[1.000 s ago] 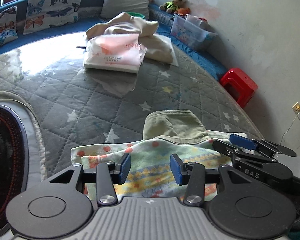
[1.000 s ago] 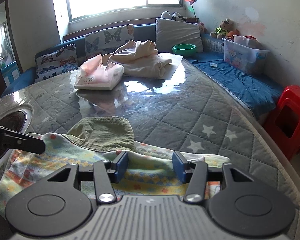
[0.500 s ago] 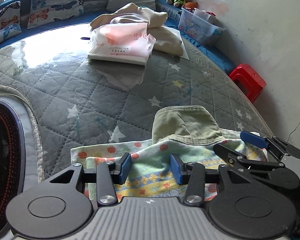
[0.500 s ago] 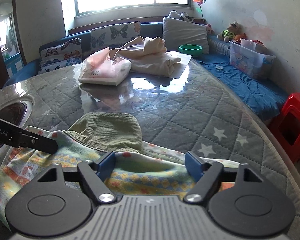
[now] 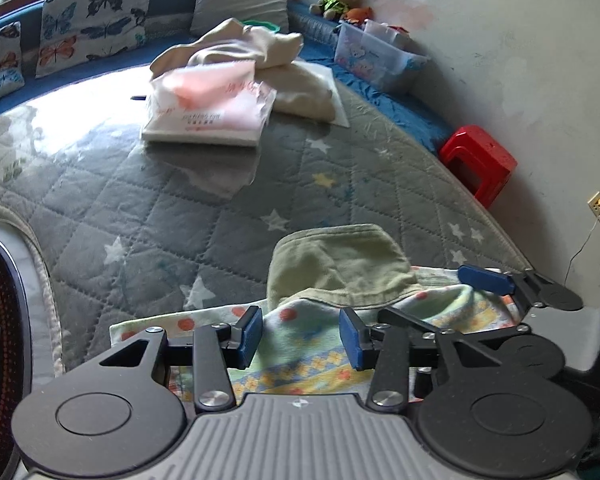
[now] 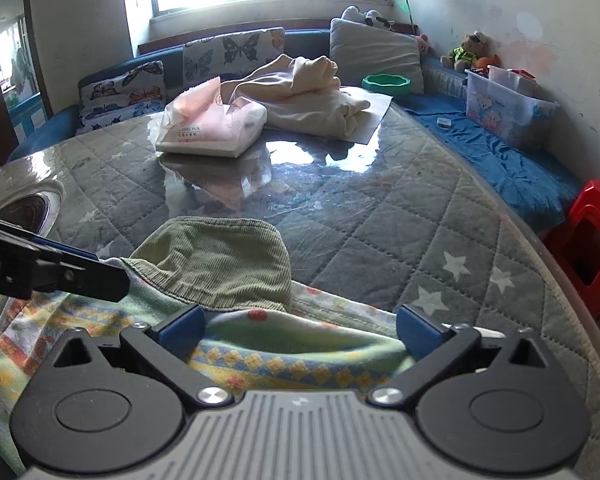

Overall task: Fold clothes
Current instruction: 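Press and smooth the folded shirt flat with both open grippers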

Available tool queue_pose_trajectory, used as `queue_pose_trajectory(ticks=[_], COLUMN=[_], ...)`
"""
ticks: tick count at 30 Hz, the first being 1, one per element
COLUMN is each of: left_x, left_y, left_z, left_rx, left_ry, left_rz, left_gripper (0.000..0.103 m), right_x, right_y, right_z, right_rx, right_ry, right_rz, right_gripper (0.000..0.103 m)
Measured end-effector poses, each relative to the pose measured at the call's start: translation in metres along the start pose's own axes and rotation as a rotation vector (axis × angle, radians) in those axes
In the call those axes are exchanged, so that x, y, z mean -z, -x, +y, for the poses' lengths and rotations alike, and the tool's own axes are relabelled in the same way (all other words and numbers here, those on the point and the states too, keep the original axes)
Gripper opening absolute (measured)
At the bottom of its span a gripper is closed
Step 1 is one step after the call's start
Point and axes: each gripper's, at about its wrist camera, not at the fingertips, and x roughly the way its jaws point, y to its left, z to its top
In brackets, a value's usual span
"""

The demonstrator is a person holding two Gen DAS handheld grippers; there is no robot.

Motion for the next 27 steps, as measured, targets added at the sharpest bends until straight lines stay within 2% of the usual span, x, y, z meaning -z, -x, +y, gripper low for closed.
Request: queue_pose_trajectory(ticks=[10,17,27], left_x=[0.002,0.006,0.042], left_y=[-0.004,0.014,0.045], left_z=[0.008,0.002,-0.006], left_rx=[0.0,0.0,0.022], left_ry=[0.012,-0.023,-0.1], left_rz=[0.005,-0.026,-0.032], left_gripper=[0.041,0.042,0.043], right_x=[-0.002,-0.003,0.024], right_y=[-0.001,0.019,0.057], right_z=[-0.002,0.004,0.036], right_rx=[-0.008,0.011,0.012], right_ry=[-0.012,0.017,0.103], right_rz=[-0.003,-0.039,-0.076], right_gripper=[0.103,0.103,0.099])
